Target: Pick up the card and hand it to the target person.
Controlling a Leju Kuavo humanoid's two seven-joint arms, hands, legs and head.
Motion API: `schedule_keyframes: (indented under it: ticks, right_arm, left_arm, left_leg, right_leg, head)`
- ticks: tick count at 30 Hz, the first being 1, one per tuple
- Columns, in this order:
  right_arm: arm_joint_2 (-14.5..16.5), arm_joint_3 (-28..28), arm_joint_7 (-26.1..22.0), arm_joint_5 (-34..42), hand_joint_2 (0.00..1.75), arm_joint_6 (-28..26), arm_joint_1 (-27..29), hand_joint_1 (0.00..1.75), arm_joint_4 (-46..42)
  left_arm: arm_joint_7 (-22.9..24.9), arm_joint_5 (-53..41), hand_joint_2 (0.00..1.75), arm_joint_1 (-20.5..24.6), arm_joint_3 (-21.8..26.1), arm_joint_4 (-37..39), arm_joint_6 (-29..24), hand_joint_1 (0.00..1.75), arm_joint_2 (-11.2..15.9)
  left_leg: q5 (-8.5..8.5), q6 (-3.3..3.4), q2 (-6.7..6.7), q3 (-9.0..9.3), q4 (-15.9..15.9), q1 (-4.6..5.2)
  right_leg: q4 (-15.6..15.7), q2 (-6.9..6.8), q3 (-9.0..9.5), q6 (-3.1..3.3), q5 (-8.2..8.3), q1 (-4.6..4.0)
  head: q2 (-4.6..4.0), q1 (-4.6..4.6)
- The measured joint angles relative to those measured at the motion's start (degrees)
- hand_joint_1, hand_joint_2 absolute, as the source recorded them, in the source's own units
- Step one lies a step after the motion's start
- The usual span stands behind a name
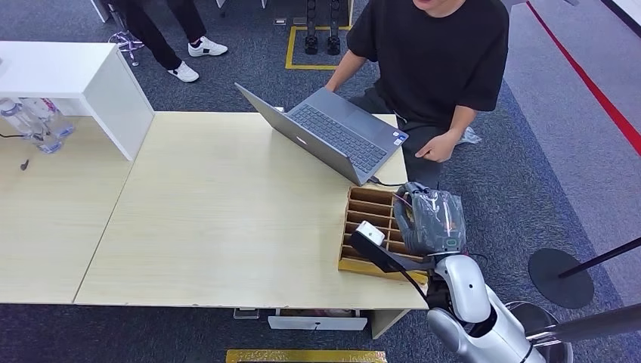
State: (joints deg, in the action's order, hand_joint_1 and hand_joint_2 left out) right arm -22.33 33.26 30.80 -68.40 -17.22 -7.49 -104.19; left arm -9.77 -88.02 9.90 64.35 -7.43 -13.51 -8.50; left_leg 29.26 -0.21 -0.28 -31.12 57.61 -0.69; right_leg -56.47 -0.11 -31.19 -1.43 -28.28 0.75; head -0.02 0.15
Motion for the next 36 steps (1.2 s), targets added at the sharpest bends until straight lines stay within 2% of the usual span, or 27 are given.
schedule_keyframes:
  ticks: [18, 29, 36]
  right_arm:
    - [-6.11, -3.38, 1.98, -0.83, 1.75, 7.21, -8.56, 1.75, -0.63]
    - [-9.93, -6.15, 3.46, 2.60, 1.75, 7.16, -11.09, 1.75, 3.37]
    - [-11.41, -6.74, 3.91, 1.72, 1.75, 8.25, -11.50, 1.60, 4.80]
  left_arm:
    - [1.22, 0.00, 0.00, 1.37, -2.03, 0.00, 1.07, 0.00, -0.11]
    - [1.43, -0.01, 0.00, 1.88, -3.53, 0.00, 1.11, 0.00, -0.44]
    - [1.86, 0.00, 0.00, 2.06, -4.15, 0.00, 1.13, 0.00, -0.46]
  left_leg:
    - [0.00, 0.00, 0.00, -0.01, 0.02, 0.00]
    - [0.00, 0.00, -0.01, -0.01, 0.03, 0.01]
    - [0.00, 0.00, -0.01, -0.02, 0.03, 0.01]
  right_leg:
    - [0.00, 0.00, -0.01, 0.00, 0.01, 0.01]
    - [0.00, -0.01, 0.00, -0.01, 0.01, 0.02]
    - [0.00, -0.02, 0.00, 0.00, 0.01, 0.01]
  head:
    - [0.00, -0.01]
    - [0.00, -0.01]
    - [0.00, -0.01]
